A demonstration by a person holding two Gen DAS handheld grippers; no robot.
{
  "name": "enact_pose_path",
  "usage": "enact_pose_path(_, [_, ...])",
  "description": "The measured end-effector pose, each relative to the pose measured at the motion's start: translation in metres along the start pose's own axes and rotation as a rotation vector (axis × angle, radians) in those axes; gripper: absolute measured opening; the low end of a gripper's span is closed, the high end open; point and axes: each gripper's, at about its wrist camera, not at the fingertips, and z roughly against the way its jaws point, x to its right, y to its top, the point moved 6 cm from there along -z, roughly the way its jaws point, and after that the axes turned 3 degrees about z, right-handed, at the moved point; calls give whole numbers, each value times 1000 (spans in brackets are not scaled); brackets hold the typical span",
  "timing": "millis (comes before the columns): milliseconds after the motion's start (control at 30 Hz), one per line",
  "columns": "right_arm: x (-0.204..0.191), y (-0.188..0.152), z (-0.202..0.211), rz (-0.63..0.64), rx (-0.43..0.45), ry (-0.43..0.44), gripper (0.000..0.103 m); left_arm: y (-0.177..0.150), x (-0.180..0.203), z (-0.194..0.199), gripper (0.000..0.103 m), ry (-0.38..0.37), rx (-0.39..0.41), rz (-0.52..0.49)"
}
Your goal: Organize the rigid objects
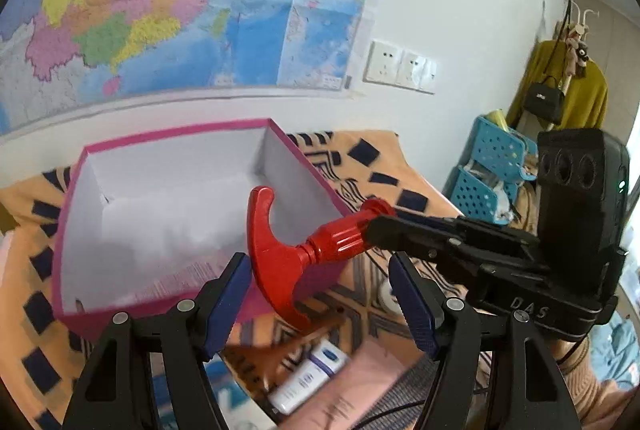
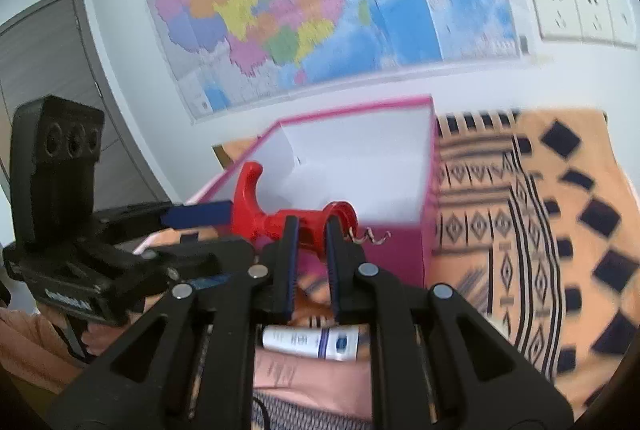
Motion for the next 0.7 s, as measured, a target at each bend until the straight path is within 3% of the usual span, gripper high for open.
enact_pose_path(267, [19,24,-34,-8,-27,20,16,17,-31,-34,72,5,-47,62])
enact_pose_path(700, [43,13,-67,-56,-129,-21,16,14,-52,-65,72,16,-115,108])
